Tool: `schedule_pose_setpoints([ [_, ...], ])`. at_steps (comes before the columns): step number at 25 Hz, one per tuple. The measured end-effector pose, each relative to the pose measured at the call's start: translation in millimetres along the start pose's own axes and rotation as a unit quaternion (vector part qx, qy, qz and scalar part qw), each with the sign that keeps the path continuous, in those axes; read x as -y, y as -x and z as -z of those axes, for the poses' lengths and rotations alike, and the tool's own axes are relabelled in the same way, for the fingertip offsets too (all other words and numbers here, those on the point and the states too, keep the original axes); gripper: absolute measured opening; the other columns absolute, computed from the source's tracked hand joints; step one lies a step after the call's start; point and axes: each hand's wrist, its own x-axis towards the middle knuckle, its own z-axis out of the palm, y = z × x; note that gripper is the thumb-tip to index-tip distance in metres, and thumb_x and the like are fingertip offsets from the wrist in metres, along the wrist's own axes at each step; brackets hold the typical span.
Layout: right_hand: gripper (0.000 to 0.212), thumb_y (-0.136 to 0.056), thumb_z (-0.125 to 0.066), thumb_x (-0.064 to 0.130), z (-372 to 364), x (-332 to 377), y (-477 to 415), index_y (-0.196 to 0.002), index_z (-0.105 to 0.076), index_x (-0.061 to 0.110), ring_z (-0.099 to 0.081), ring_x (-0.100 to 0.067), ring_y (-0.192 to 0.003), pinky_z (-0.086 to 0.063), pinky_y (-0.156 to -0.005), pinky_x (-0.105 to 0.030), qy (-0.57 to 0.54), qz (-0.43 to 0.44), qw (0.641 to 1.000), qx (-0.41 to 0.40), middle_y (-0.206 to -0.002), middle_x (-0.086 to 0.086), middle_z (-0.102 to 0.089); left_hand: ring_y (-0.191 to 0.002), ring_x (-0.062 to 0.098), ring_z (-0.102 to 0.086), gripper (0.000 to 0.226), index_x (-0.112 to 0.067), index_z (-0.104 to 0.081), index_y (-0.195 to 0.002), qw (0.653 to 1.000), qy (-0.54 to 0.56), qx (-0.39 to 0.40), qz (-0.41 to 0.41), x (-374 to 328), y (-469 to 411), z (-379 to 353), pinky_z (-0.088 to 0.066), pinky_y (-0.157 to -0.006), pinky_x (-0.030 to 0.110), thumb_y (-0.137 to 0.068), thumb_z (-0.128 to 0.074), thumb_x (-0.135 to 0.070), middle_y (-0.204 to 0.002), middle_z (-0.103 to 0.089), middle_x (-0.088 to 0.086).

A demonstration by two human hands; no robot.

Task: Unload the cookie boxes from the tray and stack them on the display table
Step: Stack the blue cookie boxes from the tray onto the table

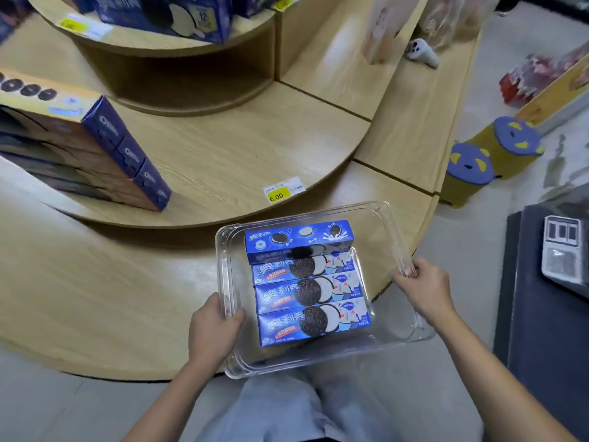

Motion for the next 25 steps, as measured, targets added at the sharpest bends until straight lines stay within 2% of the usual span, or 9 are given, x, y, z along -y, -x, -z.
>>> schedule_pose_setpoints([
  [3, 0.035, -0.073, -0.068, 0.01, -2, -1, -26, -0.053, -0.04, 0.011, -0.031, -0.015, -0.049, -0.033, -0.048, -0.019, -0.024, 0.023, 0.999, 0.021, -0.043, 0.003, -0.036, -0.067, 0.034, -0.057, 0.022, -0.013, -0.047, -0.065, 0.999, -0.001, -0.026, 0.027, -7, 4, -12, -0.046, -0.062, 0.039, -0.073, -0.066, -0.02, -0.061, -0.057, 0.005],
  [7, 0.042, -0.07, -0.067, 0.006, -5, 2, -67, -0.052, -0.03, 0.014, -0.022, -0.014, -0.05, -0.03, -0.047, -0.02, -0.01, 0.075, 0.995, 0.067, -0.048, 0.0, -0.029, -0.066, 0.031, -0.057, 0.016, -0.011, -0.052, -0.069, 0.994, 0.009, -0.077, 0.076, -19, 11, -34, -0.044, -0.061, 0.035, -0.071, -0.066, -0.019, -0.062, -0.059, 0.005],
  [10, 0.037, -0.071, -0.068, 0.008, -8, -1, -101, -0.055, -0.035, 0.011, -0.03, -0.02, -0.052, -0.027, -0.049, -0.026, 0.0, 0.106, 0.989, 0.108, -0.05, -0.003, -0.035, -0.066, 0.031, -0.058, 0.015, -0.01, -0.054, -0.071, 0.987, 0.018, -0.103, 0.121, -27, 15, -54, -0.045, -0.062, 0.036, -0.069, -0.067, -0.017, -0.063, -0.06, 0.006],
  [12, 0.033, -0.073, -0.068, 0.011, -8, -2, -118, -0.058, -0.038, 0.008, -0.033, -0.023, -0.055, -0.03, -0.051, -0.03, -0.002, 0.115, 0.985, 0.127, -0.052, -0.005, -0.038, -0.066, 0.031, -0.058, 0.015, -0.01, -0.053, -0.071, 0.982, 0.022, -0.119, 0.142, -32, 18, -66, -0.046, -0.063, 0.037, -0.069, -0.067, -0.018, -0.063, -0.06, 0.006],
  [17, 0.029, -0.075, -0.067, 0.009, -10, 1, -139, -0.06, -0.042, 0.003, -0.034, -0.024, -0.054, -0.033, -0.05, -0.017, -0.013, 0.147, 0.978, 0.149, -0.054, -0.009, -0.042, -0.064, 0.032, -0.055, 0.02, -0.008, -0.049, -0.069, 0.974, 0.022, -0.138, 0.181, -40, 24, -86, -0.045, -0.062, 0.037, -0.069, -0.066, -0.017, -0.062, -0.057, 0.009],
  [22, 0.029, -0.075, -0.066, 0.007, -17, 6, -138, -0.059, -0.041, 0.007, -0.037, -0.022, -0.05, -0.035, -0.052, -0.014, -0.002, 0.158, 0.977, 0.144, -0.051, -0.004, -0.04, -0.064, 0.031, -0.055, 0.021, -0.01, -0.048, -0.069, 0.97, 0.024, -0.144, 0.192, -35, 20, -86, -0.046, -0.063, 0.039, -0.069, -0.067, -0.017, -0.061, -0.056, 0.007],
  [25, 0.029, -0.075, -0.066, 0.008, -18, 5, -138, -0.06, -0.041, 0.006, -0.038, -0.023, -0.051, -0.034, -0.051, -0.016, 0.004, 0.155, 0.979, 0.136, -0.051, -0.003, -0.04, -0.062, 0.03, -0.055, 0.022, -0.014, -0.045, -0.067, 0.972, 0.033, -0.129, 0.191, -33, 18, -86, -0.045, -0.062, 0.038, -0.07, -0.066, -0.018, -0.06, -0.054, 0.005],
])
